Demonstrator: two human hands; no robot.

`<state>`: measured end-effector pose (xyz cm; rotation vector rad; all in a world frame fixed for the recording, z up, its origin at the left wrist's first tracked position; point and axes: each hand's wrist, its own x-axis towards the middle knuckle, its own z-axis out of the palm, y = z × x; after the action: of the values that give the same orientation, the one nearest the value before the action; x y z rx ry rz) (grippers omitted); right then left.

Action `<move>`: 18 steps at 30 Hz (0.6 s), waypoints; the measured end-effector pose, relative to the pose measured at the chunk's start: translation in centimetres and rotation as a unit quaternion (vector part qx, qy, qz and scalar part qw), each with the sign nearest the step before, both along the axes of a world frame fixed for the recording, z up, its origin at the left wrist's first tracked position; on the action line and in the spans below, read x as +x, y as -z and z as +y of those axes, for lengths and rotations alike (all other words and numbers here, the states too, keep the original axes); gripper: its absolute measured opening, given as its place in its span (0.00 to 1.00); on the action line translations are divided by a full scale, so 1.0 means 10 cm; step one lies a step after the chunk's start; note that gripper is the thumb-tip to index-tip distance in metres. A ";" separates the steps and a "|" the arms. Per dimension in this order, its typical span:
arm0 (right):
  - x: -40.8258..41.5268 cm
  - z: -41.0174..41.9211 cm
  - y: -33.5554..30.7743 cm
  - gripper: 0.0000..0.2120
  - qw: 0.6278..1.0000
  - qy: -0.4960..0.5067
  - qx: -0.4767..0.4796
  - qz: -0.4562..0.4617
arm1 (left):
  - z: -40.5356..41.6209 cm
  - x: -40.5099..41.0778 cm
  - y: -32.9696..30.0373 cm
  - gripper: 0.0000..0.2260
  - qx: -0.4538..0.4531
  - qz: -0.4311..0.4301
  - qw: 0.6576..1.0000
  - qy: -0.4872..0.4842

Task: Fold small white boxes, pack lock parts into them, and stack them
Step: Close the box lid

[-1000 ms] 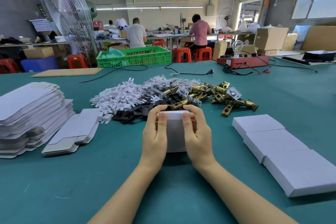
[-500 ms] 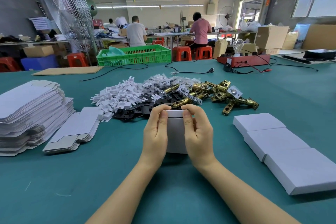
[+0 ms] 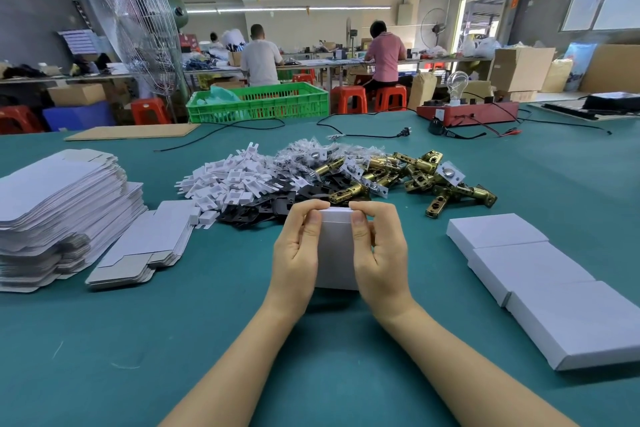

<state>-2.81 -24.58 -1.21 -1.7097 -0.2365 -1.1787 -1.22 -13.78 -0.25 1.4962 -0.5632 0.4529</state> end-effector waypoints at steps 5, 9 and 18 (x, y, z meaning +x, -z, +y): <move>0.01 -0.01 0.03 0.07 1.000 -0.020 -0.006 0.007 | 0.04 0.00 0.03 0.08 0.010 -0.016 1.000 0.002; 0.01 -0.03 0.06 0.09 0.999 -0.024 -0.034 0.006 | 0.05 0.02 0.06 0.08 0.020 -0.024 1.000 -0.002; -0.04 -0.04 0.11 0.12 0.989 -0.055 -0.076 0.116 | 0.05 0.06 0.14 0.08 0.083 0.031 0.995 0.042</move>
<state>-3.20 -25.00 -2.27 -1.9248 -0.2795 -0.8915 -0.67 -13.27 -1.68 1.6323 -0.6248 0.2987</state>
